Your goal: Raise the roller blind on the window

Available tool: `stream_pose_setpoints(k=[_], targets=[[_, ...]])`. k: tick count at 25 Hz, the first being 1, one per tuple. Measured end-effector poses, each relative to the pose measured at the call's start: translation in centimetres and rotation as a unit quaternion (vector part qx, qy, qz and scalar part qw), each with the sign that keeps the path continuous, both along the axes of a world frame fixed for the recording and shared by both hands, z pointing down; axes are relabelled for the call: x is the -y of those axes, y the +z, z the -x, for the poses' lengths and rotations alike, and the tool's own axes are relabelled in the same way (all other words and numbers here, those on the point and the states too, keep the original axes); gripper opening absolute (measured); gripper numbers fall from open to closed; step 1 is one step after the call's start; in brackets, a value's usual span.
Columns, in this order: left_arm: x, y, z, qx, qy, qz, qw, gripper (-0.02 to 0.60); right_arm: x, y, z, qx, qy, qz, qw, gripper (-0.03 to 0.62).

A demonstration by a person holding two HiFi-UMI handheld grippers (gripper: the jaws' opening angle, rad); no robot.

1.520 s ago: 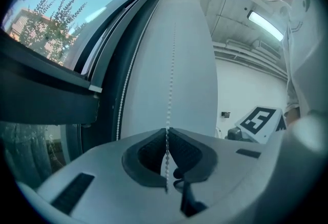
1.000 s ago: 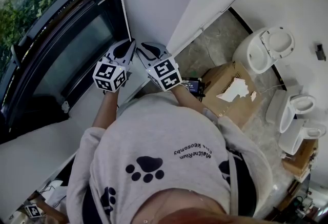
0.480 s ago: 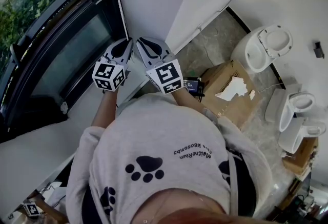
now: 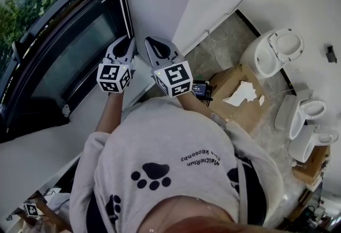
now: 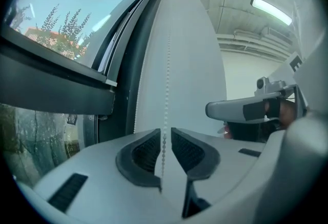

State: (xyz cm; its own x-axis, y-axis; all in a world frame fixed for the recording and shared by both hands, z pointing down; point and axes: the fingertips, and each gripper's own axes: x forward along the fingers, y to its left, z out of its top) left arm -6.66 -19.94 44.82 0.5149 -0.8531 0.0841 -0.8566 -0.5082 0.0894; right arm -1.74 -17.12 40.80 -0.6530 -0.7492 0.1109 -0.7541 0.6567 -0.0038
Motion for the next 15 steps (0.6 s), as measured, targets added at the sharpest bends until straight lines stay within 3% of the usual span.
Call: stream_pose_setpoints(k=[2,11,15], targets=[[-0.1,-0.8,-0.1,-0.003,-0.001,-0.004,1.0,0.103,0.0,-0.3,0.1,0.004,-0.003,-0.001,1.0,0.009],[-2.1,-5.4,1.2,-0.024,-0.052,-0.043,0.9974,0.101,-0.3,-2.6,-0.5,0.024,0.01,-0.032,0.999,0.009],[-3.3,-6.8,1.2,-0.027,-0.074,-0.057,0.9953,0.063,-0.5,-4.0,-1.0,0.031,0.016,-0.049,0.998,0.009]])
